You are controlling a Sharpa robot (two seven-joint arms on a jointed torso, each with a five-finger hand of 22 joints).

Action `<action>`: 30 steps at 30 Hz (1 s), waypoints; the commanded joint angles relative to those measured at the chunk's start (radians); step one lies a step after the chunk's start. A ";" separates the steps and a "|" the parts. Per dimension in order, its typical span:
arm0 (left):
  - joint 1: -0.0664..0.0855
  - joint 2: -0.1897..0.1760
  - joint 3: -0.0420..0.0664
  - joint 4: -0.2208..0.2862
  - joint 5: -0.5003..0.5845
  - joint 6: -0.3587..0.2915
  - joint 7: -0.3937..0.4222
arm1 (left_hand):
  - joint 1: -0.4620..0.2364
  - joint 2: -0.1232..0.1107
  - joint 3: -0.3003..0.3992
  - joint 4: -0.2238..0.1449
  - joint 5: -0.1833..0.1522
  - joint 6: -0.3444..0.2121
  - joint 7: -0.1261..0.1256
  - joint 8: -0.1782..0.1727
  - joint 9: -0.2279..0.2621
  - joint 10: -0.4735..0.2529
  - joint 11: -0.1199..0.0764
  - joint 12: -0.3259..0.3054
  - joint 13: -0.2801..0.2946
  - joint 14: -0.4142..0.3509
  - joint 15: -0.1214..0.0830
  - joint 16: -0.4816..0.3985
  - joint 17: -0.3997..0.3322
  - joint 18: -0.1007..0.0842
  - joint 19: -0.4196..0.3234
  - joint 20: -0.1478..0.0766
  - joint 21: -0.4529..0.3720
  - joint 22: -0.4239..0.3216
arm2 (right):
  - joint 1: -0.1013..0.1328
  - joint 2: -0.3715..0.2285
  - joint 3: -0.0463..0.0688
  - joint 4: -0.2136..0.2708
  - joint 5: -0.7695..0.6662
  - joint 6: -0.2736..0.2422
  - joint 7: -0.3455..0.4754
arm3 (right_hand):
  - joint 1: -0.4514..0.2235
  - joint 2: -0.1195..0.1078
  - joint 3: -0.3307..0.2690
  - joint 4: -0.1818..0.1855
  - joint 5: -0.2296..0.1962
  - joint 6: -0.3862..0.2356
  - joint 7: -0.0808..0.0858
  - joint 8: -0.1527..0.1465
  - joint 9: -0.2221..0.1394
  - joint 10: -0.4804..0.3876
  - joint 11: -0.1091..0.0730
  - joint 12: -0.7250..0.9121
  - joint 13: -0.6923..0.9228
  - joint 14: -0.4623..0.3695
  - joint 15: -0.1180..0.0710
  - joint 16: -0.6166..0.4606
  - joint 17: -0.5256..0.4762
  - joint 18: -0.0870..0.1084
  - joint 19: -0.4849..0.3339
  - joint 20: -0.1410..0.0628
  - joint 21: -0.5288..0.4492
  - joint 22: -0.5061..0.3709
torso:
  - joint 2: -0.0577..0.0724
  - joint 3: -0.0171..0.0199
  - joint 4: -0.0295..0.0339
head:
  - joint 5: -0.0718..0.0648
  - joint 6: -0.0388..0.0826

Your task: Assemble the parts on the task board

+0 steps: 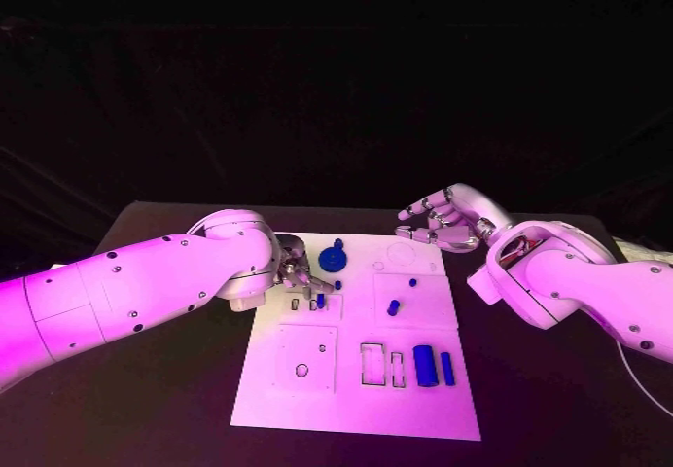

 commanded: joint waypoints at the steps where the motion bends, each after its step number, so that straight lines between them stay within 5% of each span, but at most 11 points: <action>1: 0.002 0.007 0.001 -0.001 -0.009 0.044 -0.028 | 0.009 0.005 -0.004 -0.001 0.002 -0.009 0.003 0.008 0.005 -0.003 -0.001 0.000 -0.001 0.104 -0.006 0.003 0.263 -0.012 0.082 -0.006 0.005 0.214 | -0.001 0.002 0.000 -0.002 -0.016 0.006 -0.001 | 0.010 0.003 -0.003 0.000 0.006 0.008 -0.003 0.002 0.001 0.002 -0.003 -0.003 -0.001 0.059 -0.001 -0.003 0.065 0.013 0.046 0.004 0.004 0.192 | 0.000 -0.0006 0.0020 | -0.002 -0.003; 13: 0.002 0.026 0.001 -0.015 -0.008 0.058 -0.024 | 0.030 0.007 -0.001 -0.005 0.008 -0.020 0.003 0.018 0.025 -0.006 0.000 -0.003 -0.003 0.104 -0.005 0.003 0.263 -0.011 0.080 -0.005 0.002 0.211 | -0.002 0.006 -0.001 -0.007 -0.017 0.007 -0.003 | 0.012 0.003 -0.003 -0.001 0.011 0.008 -0.003 0.002 0.001 0.002 -0.003 -0.003 -0.001 0.059 -0.001 -0.003 0.065 0.013 0.046 0.004 0.004 0.192 | -0.001 0.0002 0.0002 | -0.001 -0.006; 17: 0.001 0.032 0.001 -0.017 -0.007 0.064 -0.023 | 0.067 0.015 0.015 -0.014 0.068 -0.034 0.004 0.026 0.047 -0.009 0.000 -0.005 -0.004 0.104 -0.005 0.003 0.263 -0.010 0.079 -0.005 0.001 0.209 | -0.003 0.005 -0.001 -0.008 -0.017 0.006 -0.003 | 0.014 0.003 -0.003 -0.002 0.015 0.008 -0.003 0.001 0.001 0.002 -0.003 -0.002 -0.001 0.059 -0.001 -0.004 0.065 0.013 0.046 0.004 0.004 0.192 | -0.001 -0.0001 0.0009 | -0.002 -0.008; 30: 0.001 0.037 0.001 -0.020 -0.001 0.083 -0.024 | 0.093 0.019 0.033 -0.021 0.074 -0.042 0.004 0.031 0.063 -0.011 0.000 -0.006 -0.004 0.104 -0.005 0.003 0.263 -0.010 0.078 -0.004 0.000 0.207 | -0.004 0.006 -0.002 -0.009 -0.017 0.008 -0.006 | 0.015 0.003 -0.003 -0.003 0.017 0.007 -0.003 0.001 0.001 0.002 -0.003 -0.003 -0.001 0.059 -0.001 -0.004 0.065 0.013 0.045 0.004 0.003 0.192 | 0.000 0.0009 0.0016 | -0.002 -0.012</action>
